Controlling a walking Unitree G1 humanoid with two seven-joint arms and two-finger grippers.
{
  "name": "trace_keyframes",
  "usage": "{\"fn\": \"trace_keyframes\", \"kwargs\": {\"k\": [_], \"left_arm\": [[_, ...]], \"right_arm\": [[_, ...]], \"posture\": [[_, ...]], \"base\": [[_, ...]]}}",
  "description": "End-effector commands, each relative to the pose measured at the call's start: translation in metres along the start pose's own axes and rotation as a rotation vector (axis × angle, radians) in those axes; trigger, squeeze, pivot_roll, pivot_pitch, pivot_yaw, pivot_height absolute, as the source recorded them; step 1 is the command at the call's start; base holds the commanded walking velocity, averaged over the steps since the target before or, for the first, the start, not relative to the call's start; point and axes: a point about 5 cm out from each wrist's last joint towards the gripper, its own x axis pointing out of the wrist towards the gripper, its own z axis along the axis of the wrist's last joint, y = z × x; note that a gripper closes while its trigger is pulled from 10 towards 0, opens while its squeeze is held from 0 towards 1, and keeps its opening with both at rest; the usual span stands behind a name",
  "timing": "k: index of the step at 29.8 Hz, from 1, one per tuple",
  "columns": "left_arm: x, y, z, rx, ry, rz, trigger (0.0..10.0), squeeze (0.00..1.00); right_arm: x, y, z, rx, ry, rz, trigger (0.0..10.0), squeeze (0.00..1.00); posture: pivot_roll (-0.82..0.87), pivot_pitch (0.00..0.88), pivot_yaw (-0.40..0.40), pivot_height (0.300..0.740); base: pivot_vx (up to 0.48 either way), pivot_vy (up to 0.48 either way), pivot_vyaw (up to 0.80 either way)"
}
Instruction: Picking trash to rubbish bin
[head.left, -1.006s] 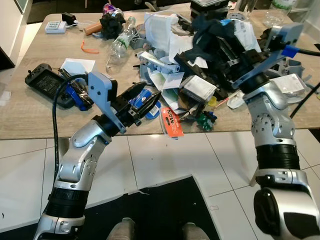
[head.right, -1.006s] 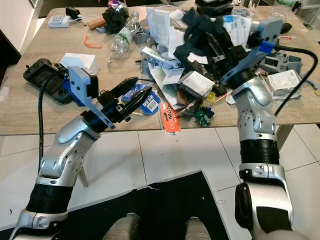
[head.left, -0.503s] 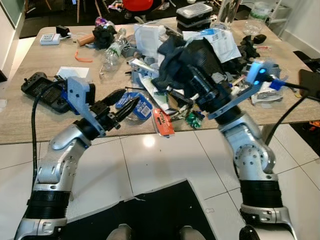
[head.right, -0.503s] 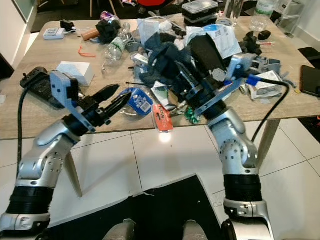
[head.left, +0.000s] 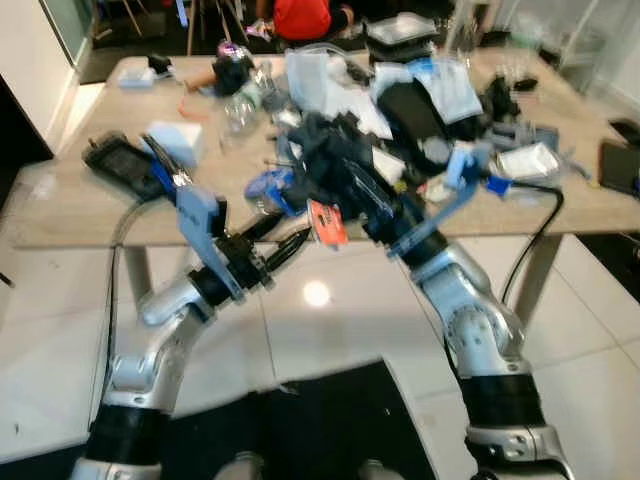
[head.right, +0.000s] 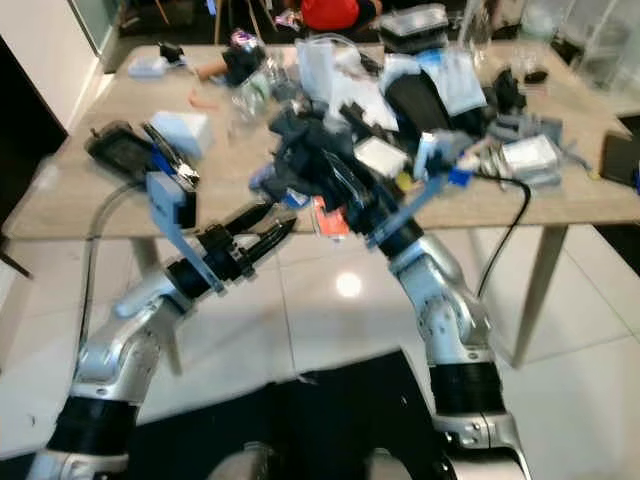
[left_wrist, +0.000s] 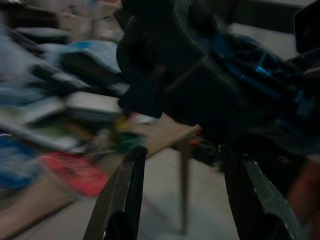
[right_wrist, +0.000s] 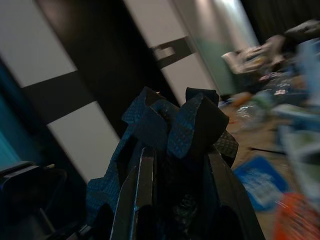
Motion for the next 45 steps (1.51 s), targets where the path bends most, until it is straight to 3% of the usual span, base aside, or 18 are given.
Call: {"fn": "trace_keyframes", "kwargs": {"k": [1,4,7,9,12,17,21,22,24,25,27,30,32,35,38,41,42,45], "left_arm": [[-0.001,-0.002,-0.002,-0.002,0.013,-0.012,10.0,0.00],[-0.001,-0.003,-0.003,-0.005,0.016,-0.018,10.0,0.00],[-0.003,-0.002,-0.010,-0.003,0.047,-0.013,10.0,0.00],[-0.012,0.006,-0.023,0.005,0.111,0.027,10.0,0.00],[-0.026,0.016,-0.041,0.014,0.194,0.084,10.0,0.00],[-0.069,0.039,-0.082,-0.027,0.379,0.255,10.0,0.00],[-0.103,0.048,-0.109,-0.081,0.495,0.387,10.0,0.00],[-0.103,0.048,-0.109,-0.081,0.495,0.387,10.0,0.00],[-0.126,0.051,-0.126,-0.120,0.574,0.492,10.0,0.00],[-0.126,0.051,-0.126,-0.120,0.574,0.492,10.0,0.00],[-0.160,0.051,-0.148,-0.148,0.709,0.674,10.0,0.00],[-0.199,0.036,-0.172,-0.186,0.861,0.832,10.0,0.00],[-0.208,0.031,-0.178,-0.194,0.900,0.858,10.0,0.00],[-0.235,0.005,-0.197,-0.251,1.036,0.909,10.0,0.00],[-0.253,-0.017,-0.210,-0.302,1.125,0.921,10.0,0.00],[-0.262,-0.030,-0.216,-0.325,1.172,0.921,10.0,0.00],[-0.274,-0.049,-0.223,-0.352,1.246,0.911,10.0,0.00],[-0.279,-0.060,-0.228,-0.358,1.288,0.890,10.0,0.00]], "right_arm": [[0.000,0.001,-0.005,0.004,0.019,-0.003,10.0,0.00],[-0.002,0.000,-0.008,0.004,0.030,-0.016,10.0,0.00],[-0.011,-0.017,-0.026,-0.020,0.100,-0.122,10.0,0.00],[-0.027,-0.038,-0.049,-0.068,0.213,-0.258,10.0,0.00],[-0.045,-0.051,-0.066,-0.087,0.294,-0.341,10.0,0.00],[-0.090,-0.075,-0.096,-0.080,0.437,-0.525,10.0,0.00],[-0.127,-0.089,-0.112,-0.068,0.527,-0.681,10.0,0.00],[-0.127,-0.089,-0.112,-0.068,0.527,-0.681,10.0,0.00],[-0.150,-0.094,-0.120,-0.062,0.580,-0.774,10.0,0.00],[-0.150,-0.094,-0.120,-0.062,0.580,-0.774,10.0,0.00],[-0.182,-0.095,-0.133,-0.060,0.674,-0.875,10.0,0.00],[-0.227,-0.089,-0.150,-0.024,0.794,-1.014,10.0,0.00],[-0.240,-0.085,-0.154,-0.011,0.824,-1.049,10.0,0.00],[-0.284,-0.067,-0.170,0.038,0.973,-1.160,10.0,0.00],[-0.309,-0.051,-0.181,0.075,1.062,-1.210,10.0,0.00],[-0.320,-0.043,-0.185,0.091,1.100,-1.232,10.0,0.00],[-0.334,-0.030,-0.191,0.111,1.156,-1.256,10.0,0.00],[-0.344,-0.020,-0.196,0.128,1.197,-1.267,10.0,0.00]], "posture": [[0.00,0.116,0.014,0.740],[0.00,0.116,0.014,0.740],[0.01,0.115,0.017,0.740],[0.01,0.113,0.017,0.740],[0.02,0.113,0.019,0.740],[0.02,0.108,0.022,0.740],[0.03,0.106,0.024,0.740],[0.03,0.106,0.024,0.740],[0.03,0.107,0.026,0.740],[0.03,0.107,0.026,0.740],[0.03,0.104,0.030,0.740],[0.04,0.107,0.032,0.740],[0.04,0.107,0.032,0.740],[0.04,0.107,0.032,0.740],[0.05,0.115,0.032,0.740],[0.05,0.115,0.032,0.740],[0.05,0.120,0.040,0.740],[0.05,0.120,0.040,0.740]], "base": [[-0.382,0.000,0.00],[-0.382,0.000,0.00],[-0.382,0.000,0.00],[-0.384,0.000,0.00],[-0.386,0.000,0.00],[-0.371,0.000,0.00],[-0.274,0.000,0.00],[0.000,0.000,0.00],[0.000,0.000,0.00],[0.000,0.000,0.00],[0.000,0.000,0.00],[0.000,0.000,0.00],[0.000,0.000,0.00],[0.000,0.000,0.00],[0.000,0.000,-0.69],[0.000,0.000,-0.80],[0.000,0.000,-0.80],[0.000,0.000,-0.80]]}}
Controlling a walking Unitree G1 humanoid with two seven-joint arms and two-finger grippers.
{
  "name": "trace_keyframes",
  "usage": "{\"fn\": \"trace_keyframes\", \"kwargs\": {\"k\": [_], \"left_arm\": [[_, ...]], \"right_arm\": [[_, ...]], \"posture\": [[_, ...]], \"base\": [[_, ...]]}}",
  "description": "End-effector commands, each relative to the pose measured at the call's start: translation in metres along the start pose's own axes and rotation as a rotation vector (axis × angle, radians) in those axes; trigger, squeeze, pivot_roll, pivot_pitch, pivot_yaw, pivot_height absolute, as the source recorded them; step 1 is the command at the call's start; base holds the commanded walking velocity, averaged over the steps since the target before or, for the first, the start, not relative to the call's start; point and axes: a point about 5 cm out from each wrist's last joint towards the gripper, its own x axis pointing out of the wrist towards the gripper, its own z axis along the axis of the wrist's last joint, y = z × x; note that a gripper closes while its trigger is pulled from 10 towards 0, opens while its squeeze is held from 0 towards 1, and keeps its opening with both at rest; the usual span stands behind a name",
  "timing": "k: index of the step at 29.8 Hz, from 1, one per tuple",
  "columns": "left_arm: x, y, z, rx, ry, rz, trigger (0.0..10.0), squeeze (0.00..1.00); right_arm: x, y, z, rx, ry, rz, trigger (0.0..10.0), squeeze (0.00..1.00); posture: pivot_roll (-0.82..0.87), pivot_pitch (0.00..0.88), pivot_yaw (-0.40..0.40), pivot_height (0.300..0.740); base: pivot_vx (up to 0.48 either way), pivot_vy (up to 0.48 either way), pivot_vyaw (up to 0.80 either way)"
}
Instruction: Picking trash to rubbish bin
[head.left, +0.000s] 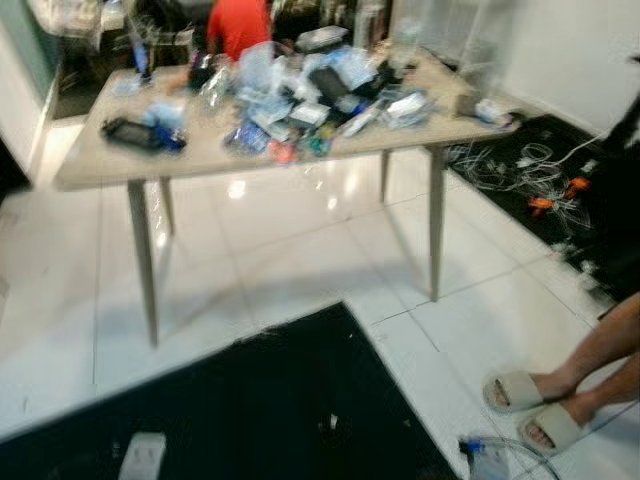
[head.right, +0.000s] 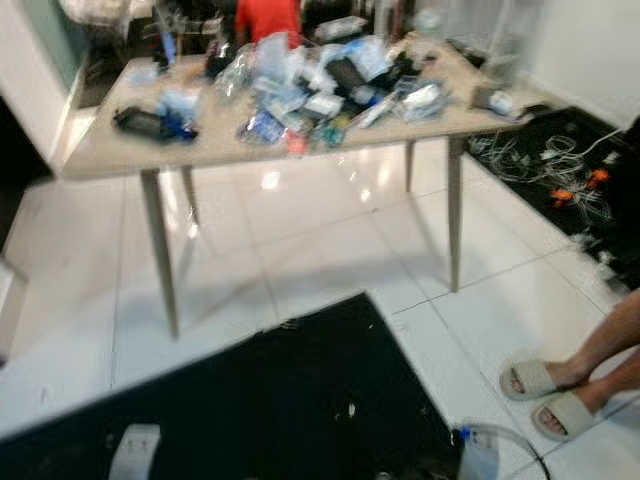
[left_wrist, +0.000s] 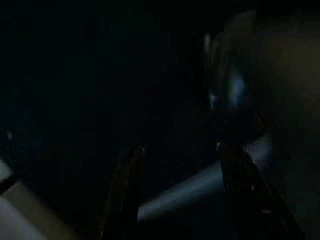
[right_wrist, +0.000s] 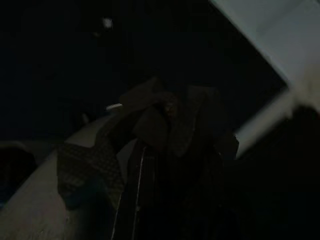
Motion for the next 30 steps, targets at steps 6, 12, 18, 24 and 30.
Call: {"fn": "trace_keyframes", "kwargs": {"k": [6,12,18,24,30], "left_arm": [[0.002,0.001,0.014,0.057,-0.033,0.013,10.0,0.00],[0.001,0.006,0.025,0.098,-0.063,0.028,10.0,0.00],[0.002,0.005,0.028,0.113,-0.067,0.030,10.0,0.00],[0.003,0.001,0.022,0.127,-0.048,0.029,10.0,0.00],[0.004,-0.005,0.018,0.155,-0.031,0.023,10.0,0.00]], "right_arm": [[-0.006,-0.004,-0.035,-0.031,0.130,-0.027,10.0,0.00],[-0.003,0.000,-0.026,-0.053,0.110,-0.022,10.0,0.00],[-0.003,-0.001,-0.022,-0.061,0.099,-0.025,10.0,0.00],[-0.004,-0.003,-0.027,-0.074,0.118,-0.036,10.0,0.00],[-0.004,-0.002,-0.029,-0.081,0.125,-0.034,10.0,0.00]], "posture": [[0.05,0.120,0.040,0.740],[0.05,0.120,0.040,0.740],[0.05,0.120,0.040,0.740],[0.05,0.120,0.040,0.740],[0.06,0.123,0.043,0.740]], "base": [[0.000,0.000,-0.80],[0.000,0.000,-0.80],[0.000,0.000,-0.80],[0.000,0.000,-0.80],[0.000,0.000,-0.80]]}}
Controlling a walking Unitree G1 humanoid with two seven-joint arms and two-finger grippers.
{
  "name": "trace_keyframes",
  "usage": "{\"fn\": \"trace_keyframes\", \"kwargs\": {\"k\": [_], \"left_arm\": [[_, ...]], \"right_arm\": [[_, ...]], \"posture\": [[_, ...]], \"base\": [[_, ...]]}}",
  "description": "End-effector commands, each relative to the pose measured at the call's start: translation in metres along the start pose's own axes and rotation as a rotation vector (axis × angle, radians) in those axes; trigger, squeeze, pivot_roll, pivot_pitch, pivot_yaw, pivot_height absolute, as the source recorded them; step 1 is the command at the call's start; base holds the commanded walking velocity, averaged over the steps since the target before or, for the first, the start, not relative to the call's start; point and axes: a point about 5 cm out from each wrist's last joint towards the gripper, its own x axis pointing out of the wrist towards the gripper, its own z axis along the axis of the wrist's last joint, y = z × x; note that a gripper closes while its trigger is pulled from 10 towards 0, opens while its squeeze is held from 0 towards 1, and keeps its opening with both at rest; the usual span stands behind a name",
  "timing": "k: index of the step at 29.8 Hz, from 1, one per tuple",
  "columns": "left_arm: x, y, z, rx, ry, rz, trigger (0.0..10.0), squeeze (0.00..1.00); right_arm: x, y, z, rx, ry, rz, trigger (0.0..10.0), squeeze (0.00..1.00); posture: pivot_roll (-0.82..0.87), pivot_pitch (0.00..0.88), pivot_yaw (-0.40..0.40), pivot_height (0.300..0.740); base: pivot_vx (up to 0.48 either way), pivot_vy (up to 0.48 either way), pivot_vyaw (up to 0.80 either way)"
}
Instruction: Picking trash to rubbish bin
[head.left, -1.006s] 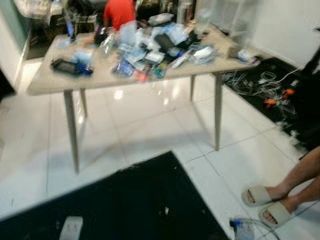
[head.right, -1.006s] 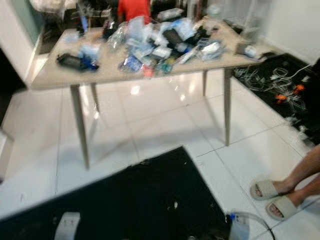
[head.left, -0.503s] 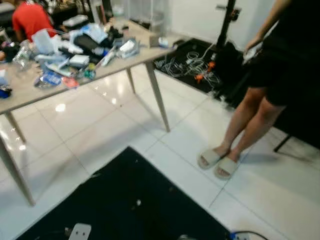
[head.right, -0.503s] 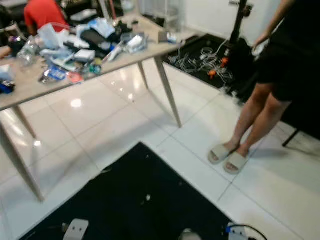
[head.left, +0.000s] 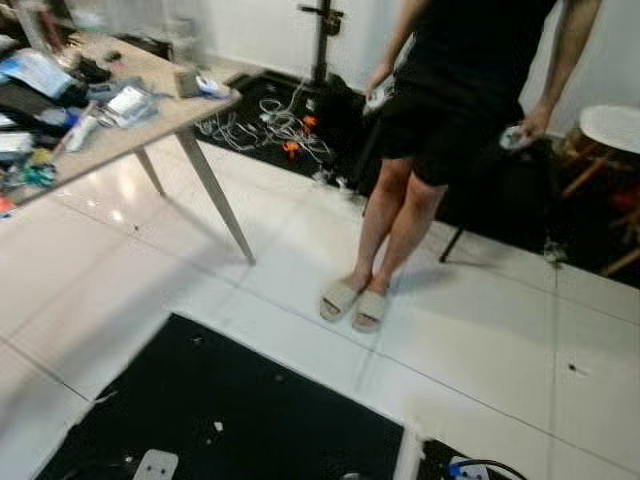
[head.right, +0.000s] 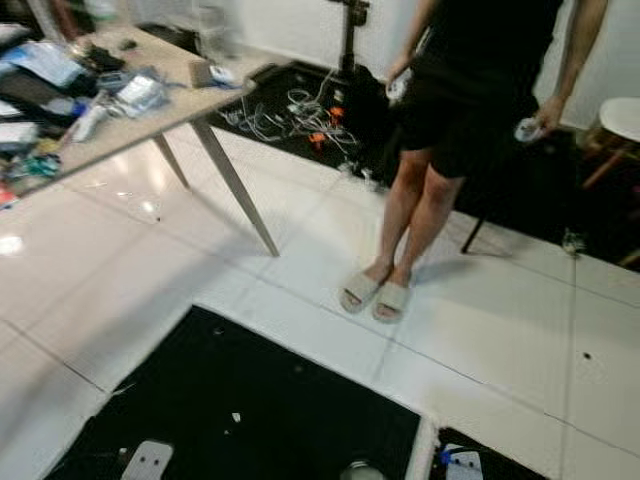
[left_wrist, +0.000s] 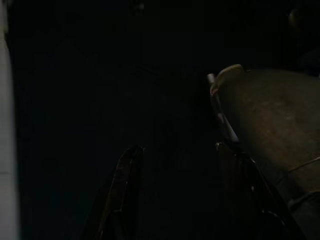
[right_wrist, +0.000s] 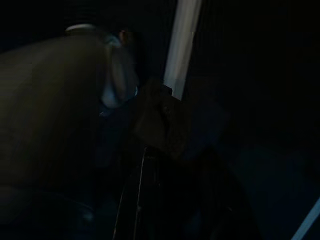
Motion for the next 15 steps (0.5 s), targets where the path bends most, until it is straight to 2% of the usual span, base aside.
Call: {"fn": "trace_keyframes", "kwargs": {"k": [1,7,10,11,12,15], "left_arm": [[0.000,-0.007,-0.008,0.030,0.033,-0.010,10.0,0.00],[0.002,-0.013,-0.007,0.080,0.040,-0.022,10.0,0.00],[0.004,-0.028,-0.009,0.258,0.071,-0.062,10.0,0.00],[0.004,-0.028,-0.009,0.258,0.071,-0.062,10.0,0.00],[0.005,-0.034,-0.012,0.332,0.091,-0.075,10.0,0.00],[0.005,-0.035,-0.013,0.356,0.099,-0.078,10.0,0.00]], "right_arm": [[-0.001,-0.002,-0.005,0.001,0.017,-0.008,10.0,0.00],[-0.001,-0.002,-0.004,-0.011,0.017,-0.006,10.0,0.00],[0.000,-0.001,-0.004,-0.034,0.021,-0.005,10.0,0.00],[0.000,-0.001,-0.004,-0.034,0.021,-0.005,10.0,0.00],[0.000,0.000,-0.004,-0.039,0.023,-0.005,10.0,0.00],[0.000,0.000,-0.004,-0.041,0.024,-0.005,10.0,0.00]], "posture": [[0.06,0.123,0.043,0.740],[0.06,0.123,0.043,0.740],[0.06,0.123,0.043,0.740],[0.06,0.123,0.043,0.740],[0.05,0.124,0.046,0.740],[0.05,0.124,0.046,0.740]], "base": [[0.000,0.000,-0.80],[0.000,0.000,-0.80],[0.000,0.000,-0.80],[0.000,0.000,-0.80],[0.000,0.000,-0.80],[0.000,0.000,-0.80]]}}
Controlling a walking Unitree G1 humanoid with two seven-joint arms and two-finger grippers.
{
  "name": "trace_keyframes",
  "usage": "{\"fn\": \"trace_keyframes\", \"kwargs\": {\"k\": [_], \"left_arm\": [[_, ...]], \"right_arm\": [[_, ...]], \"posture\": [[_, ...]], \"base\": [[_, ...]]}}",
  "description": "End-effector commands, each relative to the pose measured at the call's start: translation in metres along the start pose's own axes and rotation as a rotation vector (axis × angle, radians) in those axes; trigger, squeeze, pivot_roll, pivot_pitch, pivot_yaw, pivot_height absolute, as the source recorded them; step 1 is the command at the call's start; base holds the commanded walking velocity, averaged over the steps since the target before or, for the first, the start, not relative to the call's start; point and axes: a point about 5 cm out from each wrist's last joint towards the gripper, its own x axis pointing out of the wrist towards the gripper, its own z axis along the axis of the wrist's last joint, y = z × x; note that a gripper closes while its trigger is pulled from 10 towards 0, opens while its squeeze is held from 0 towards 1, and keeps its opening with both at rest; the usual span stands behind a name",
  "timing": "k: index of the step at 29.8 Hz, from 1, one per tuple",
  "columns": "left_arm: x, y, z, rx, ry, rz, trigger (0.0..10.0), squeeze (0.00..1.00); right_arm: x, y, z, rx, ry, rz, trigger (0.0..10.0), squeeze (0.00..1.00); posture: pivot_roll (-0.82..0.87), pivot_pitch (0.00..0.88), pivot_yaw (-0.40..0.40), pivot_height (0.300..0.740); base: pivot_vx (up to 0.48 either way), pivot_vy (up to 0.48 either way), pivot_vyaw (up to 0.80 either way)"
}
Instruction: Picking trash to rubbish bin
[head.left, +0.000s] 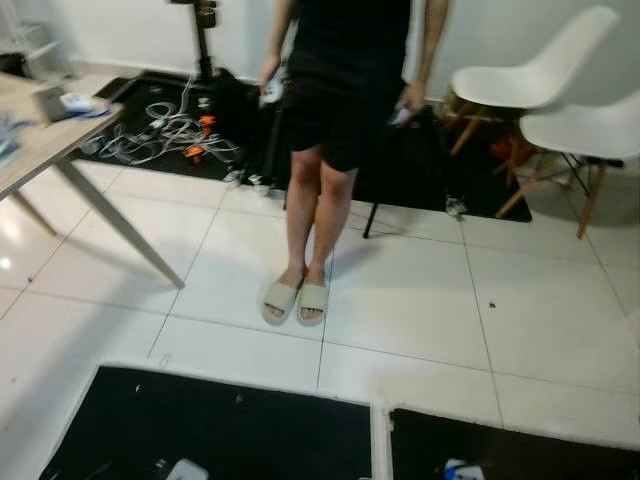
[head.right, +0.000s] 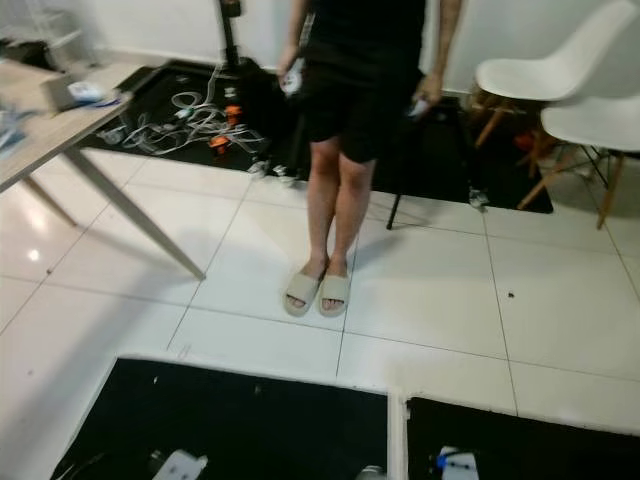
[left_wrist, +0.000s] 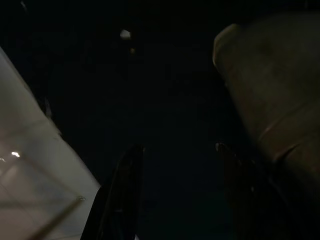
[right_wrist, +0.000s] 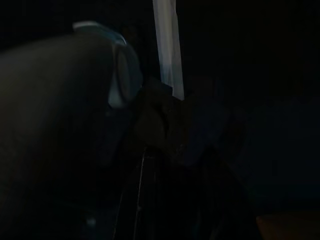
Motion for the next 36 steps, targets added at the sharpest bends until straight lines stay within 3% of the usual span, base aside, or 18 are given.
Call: {"fn": "trace_keyframes", "kwargs": {"k": [1,9,13,15,21,28,36], "left_arm": [[0.001,-0.013,-0.007,0.052,0.037,-0.035,10.0,0.00],[0.003,-0.032,-0.011,0.205,0.110,-0.070,10.0,0.00],[0.003,-0.036,-0.008,0.213,0.104,-0.080,10.0,0.00],[0.002,-0.027,-0.011,0.218,0.105,-0.076,10.0,0.00],[0.002,-0.025,-0.010,0.221,0.106,-0.075,10.0,0.00],[0.003,-0.027,-0.008,0.180,0.102,-0.076,10.0,0.00],[0.003,-0.027,-0.004,0.169,0.094,-0.081,10.0,0.00]], "right_arm": [[0.000,0.001,-0.006,-0.012,0.022,0.001,10.0,0.00],[-0.001,0.001,-0.011,-0.092,0.055,-0.008,10.0,0.00],[-0.001,0.000,-0.011,-0.104,0.056,-0.007,10.0,0.00],[-0.001,-0.003,-0.009,-0.113,0.054,-0.011,10.0,0.00],[-0.001,-0.008,-0.007,-0.123,0.053,-0.019,10.0,0.00],[-0.002,-0.012,-0.006,-0.135,0.054,-0.029,10.0,0.00],[-0.001,-0.013,0.002,-0.086,0.008,-0.058,10.0,0.00]], "posture": [[0.05,0.124,0.046,0.740],[0.05,0.117,0.047,0.740],[0.05,0.113,0.045,0.740],[0.05,0.109,0.040,0.740],[0.05,0.103,0.034,0.740],[0.05,0.103,0.029,0.740],[0.05,0.107,0.025,0.740]], "base": [[0.000,0.000,-0.80],[0.000,0.000,-0.80],[0.000,0.000,-0.80],[0.000,0.000,-0.80],[0.000,0.000,-0.80],[0.000,0.000,-0.80],[0.000,0.000,-0.80]]}}
